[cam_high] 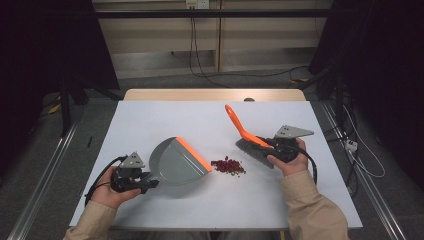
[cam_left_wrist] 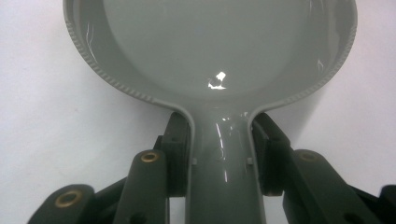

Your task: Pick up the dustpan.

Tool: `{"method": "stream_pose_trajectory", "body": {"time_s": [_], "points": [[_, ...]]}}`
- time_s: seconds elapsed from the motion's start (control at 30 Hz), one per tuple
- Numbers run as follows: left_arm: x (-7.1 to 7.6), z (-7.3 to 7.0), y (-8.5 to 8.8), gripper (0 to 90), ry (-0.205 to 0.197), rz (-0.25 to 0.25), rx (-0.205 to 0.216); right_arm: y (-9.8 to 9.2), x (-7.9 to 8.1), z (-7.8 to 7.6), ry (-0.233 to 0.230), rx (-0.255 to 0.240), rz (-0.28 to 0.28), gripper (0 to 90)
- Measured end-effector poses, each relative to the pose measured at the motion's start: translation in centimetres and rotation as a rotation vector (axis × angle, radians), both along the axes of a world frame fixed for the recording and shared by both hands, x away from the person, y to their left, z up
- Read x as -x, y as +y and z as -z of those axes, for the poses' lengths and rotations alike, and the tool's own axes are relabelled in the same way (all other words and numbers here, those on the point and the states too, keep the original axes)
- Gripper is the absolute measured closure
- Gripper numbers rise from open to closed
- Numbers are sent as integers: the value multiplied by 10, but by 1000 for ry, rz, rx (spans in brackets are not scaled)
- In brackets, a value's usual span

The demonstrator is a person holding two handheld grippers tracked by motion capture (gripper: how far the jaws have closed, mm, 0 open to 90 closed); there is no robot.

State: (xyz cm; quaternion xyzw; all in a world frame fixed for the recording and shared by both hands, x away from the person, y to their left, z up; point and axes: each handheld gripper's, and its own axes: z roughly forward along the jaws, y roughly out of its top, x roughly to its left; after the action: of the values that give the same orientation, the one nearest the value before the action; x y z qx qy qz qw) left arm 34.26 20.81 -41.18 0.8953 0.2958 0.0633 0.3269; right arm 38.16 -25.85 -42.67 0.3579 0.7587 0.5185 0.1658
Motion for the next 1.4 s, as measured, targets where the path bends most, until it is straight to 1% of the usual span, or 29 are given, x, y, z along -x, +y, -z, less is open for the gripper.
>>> {"method": "stream_pose_trajectory", "body": {"time_s": [0.13, 0.2, 0.23, 0.27, 0.3, 0.37, 0.5, 0.57, 0.63, 0.67, 0.7, 0.77, 0.8, 0.83, 0.87, 0.9, 0.93, 1.0, 1.03, 1.07, 1.13, 1.17, 1.2, 1.23, 1.27, 1.3, 1.33, 1.37, 1.4], "points": [[4, 1, -5, 634, -3, 28, 3, 1, 0, 1, -3, -1, 4, 710], [4, 2, -7, 635, 3, 53, -7, 1, 0, 0, -2, -4, 11, 710], [5, 2, -8, 634, -2, 57, -17, 1, 0, 0, -6, -2, 15, 710], [6, 3, -10, 634, 2, 58, -21, 1, 0, 1, -9, -1, 16, 710], [6, 4, -11, 634, 12, 76, -17, 2, 0, 1, -11, 3, 21, 710], [6, 6, -15, 634, 20, 96, -30, 3, -1, 2, -15, 21, 23, 710], [6, 9, -21, 634, 20, 120, -34, 7, -4, 4, -14, 48, 35, 710], [5, 11, -24, 634, 29, 139, -40, 9, -6, 6, -13, 54, 44, 710], [5, 13, -27, 633, 34, 147, -39, 12, -9, 9, -12, 69, 44, 710], [6, 14, -28, 633, 46, 141, -30, 13, -10, 10, -12, 80, 46, 710], [5, 14, -29, 633, 43, 149, -29, 14, -11, 12, -6, 93, 47, 709], [5, 15, -29, 633, 47, 150, -22, 17, -12, 15, 0, 138, 46, 709], [4, 14, -28, 633, 49, 172, -29, 18, -11, 16, 3, 140, 50, 708], [3, 14, -28, 633, 46, 187, -42, 18, -11, 15, 15, 135, 48, 707], [3, 14, -28, 633, 51, 195, -44, 18, -11, 14, 17, 141, 52, 705], [3, 15, -29, 632, 54, 195, -37, 18, -10, 13, 21, 158, 62, 693], [4, 15, -30, 632, 63, 199, -41, 19, -9, 12, 22, 170, 64, 673], [3, 16, -31, 632, 64, 209, -38, 19, -8, 8, 35, 169, 67, 652], [3, 15, -31, 632, 72, 207, -40, 19, -8, 5, 45, 177, 75, 643], [3, 15, -31, 632, 72, 209, -41, 20, -7, 2, 52, 193, 89, 632], [3, 15, -31, 631, 69, 203, -33, 22, -7, -2, 73, 222, 92, 631], [3, 16, -32, 631, 78, 190, -18, 22, -6, -4, 83, 245, 105, 635], [3, 16, -32, 630, 81, 189, -17, 23, -5, -5, 97, 264, 111, 655], [2, 16, -32, 630, 82, 201, -21, 23, -5, -5, 120, 278, 119, 670], [2, 17, -33, 629, 89, 190, -11, 23, -4, -5, 128, 290, 126, 692], [1, 17, -33, 629, 85, 188, -12, 23, -3, -5, 144, 280, 126, 705], [1, 17, -33, 628, 91, 194, -20, 23, -2, -5, 153, 269, 135, 707], [0, 17, -32, 628, 93, 193, -23, 24, -1, -5, 165, 269, 152, 709], [0, 18, -33, 628, 95, 183, -10, 25, 0, -5, 170, 268, 156, 709]]}}
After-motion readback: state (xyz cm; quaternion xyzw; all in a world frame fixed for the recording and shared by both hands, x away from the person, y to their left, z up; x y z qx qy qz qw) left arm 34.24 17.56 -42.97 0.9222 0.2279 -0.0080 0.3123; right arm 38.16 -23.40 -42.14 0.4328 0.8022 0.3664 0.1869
